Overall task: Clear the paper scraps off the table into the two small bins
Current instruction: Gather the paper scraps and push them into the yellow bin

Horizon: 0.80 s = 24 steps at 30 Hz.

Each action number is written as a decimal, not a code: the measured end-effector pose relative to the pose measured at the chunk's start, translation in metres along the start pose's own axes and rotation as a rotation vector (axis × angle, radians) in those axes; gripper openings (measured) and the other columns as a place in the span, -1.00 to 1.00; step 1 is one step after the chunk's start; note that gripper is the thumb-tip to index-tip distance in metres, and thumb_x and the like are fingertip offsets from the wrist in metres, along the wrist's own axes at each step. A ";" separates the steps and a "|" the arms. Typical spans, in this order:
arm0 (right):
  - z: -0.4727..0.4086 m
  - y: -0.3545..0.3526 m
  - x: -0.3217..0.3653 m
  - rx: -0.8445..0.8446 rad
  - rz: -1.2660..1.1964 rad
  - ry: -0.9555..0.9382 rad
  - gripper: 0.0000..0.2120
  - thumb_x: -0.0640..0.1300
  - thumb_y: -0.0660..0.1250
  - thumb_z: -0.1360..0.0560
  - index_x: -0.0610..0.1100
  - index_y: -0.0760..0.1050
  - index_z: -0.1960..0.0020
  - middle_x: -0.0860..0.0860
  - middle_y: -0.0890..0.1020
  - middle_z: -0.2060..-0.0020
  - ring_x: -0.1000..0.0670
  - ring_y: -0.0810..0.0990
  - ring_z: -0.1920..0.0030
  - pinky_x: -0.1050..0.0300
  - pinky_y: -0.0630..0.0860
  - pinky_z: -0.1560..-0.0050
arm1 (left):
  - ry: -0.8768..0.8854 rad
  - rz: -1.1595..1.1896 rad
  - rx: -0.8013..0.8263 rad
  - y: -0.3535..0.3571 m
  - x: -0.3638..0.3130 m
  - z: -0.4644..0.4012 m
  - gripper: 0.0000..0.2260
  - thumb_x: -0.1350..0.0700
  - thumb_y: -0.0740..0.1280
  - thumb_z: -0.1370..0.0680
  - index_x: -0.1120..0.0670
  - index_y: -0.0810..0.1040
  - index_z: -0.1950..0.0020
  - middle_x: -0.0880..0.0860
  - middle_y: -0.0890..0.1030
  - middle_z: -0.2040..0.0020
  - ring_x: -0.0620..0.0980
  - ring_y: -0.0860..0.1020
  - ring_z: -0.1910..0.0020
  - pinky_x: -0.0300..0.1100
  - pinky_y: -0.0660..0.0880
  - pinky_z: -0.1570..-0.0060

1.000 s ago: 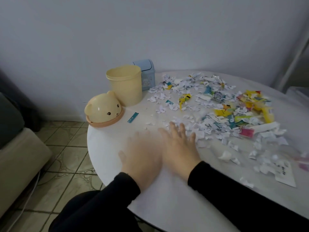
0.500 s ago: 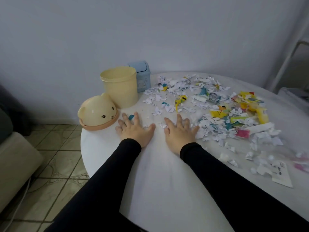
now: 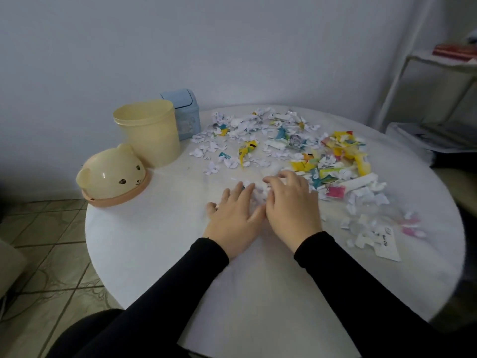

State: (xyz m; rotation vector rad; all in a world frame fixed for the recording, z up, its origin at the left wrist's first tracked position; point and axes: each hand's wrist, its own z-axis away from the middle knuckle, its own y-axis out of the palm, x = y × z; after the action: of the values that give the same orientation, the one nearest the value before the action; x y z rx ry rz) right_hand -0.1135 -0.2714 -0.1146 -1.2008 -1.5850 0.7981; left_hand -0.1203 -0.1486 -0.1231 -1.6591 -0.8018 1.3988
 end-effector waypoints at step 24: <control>0.037 -0.021 -0.101 -0.064 0.099 0.252 -0.32 0.34 0.19 -0.39 0.06 0.24 -0.43 -0.16 0.10 -0.49 -0.29 -0.07 -0.51 -0.42 0.12 -0.32 | -0.245 -0.053 -0.135 0.032 -0.042 -0.011 -0.18 -0.40 0.22 -0.38 -0.20 -0.07 -0.51 0.04 -0.25 -0.55 0.19 -0.25 -0.52 0.30 -0.10 -0.37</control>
State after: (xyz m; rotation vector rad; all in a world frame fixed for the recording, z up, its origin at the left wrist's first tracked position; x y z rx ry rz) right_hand -0.1496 -0.3726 -0.1384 -1.3778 -1.3621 0.6347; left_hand -0.1185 -0.2016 -0.1307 -1.5717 -1.0930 1.5594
